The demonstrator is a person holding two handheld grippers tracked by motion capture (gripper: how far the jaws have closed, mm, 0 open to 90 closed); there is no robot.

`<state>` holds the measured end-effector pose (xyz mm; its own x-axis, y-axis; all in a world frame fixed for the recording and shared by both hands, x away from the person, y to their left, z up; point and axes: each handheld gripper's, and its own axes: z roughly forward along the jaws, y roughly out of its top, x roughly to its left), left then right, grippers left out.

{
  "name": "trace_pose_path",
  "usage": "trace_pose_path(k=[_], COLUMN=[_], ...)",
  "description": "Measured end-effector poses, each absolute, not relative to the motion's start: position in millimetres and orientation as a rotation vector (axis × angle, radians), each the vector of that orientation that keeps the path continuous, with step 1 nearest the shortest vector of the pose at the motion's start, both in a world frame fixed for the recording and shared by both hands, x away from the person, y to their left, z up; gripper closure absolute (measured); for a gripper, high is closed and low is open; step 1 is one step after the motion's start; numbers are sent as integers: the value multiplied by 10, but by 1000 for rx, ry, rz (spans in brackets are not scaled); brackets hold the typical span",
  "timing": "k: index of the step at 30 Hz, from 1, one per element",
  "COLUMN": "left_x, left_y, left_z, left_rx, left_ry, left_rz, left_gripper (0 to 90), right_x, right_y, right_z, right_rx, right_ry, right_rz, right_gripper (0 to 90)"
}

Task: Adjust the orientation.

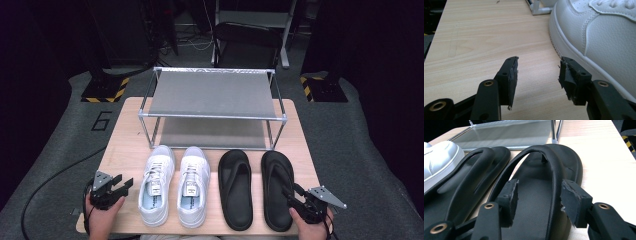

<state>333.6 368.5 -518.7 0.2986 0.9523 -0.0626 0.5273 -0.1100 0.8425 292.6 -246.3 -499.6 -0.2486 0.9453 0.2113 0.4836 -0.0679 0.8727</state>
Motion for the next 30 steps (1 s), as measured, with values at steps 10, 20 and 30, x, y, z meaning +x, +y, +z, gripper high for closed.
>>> trace_pose_path(k=[10, 20, 30], left_x=[3337, 3335, 3339], left_y=[3679, 3687, 3695], left_z=[-5188, -5201, -5200], left_rx=[1756, 1725, 1730], left_ry=[1348, 1361, 1366], left_rz=[667, 685, 677], left_gripper=[485, 485, 485], right_x=[2933, 2950, 2993], right_y=[-2525, -2534, -2602], right_z=[-5043, -5072, -5081], right_rx=[1573, 1590, 1637], right_ry=[1721, 1727, 1686], right_rz=[1255, 1234, 1211], right_gripper=[488, 496, 626])
